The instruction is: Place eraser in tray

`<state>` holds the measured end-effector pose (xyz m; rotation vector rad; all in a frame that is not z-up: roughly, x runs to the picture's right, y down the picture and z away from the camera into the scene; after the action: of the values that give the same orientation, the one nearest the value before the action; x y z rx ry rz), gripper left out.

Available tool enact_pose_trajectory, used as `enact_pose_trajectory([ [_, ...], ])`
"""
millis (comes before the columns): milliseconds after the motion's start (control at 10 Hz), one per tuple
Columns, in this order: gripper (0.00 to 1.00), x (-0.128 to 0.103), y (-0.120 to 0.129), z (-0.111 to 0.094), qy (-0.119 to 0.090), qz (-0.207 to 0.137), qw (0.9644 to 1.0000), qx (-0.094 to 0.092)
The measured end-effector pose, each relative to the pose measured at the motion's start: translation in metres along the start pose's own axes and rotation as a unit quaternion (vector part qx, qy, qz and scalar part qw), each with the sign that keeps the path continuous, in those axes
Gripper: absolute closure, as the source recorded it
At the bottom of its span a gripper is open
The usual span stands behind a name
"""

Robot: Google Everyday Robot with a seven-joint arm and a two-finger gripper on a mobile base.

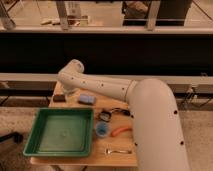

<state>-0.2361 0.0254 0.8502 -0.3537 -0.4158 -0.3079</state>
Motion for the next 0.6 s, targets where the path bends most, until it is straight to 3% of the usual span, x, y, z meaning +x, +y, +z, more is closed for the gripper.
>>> enact_pose_trajectory([
  [600, 0.2, 0.0032, -0.0001, -0.0004, 0.001, 0.0, 1.0, 0.001],
])
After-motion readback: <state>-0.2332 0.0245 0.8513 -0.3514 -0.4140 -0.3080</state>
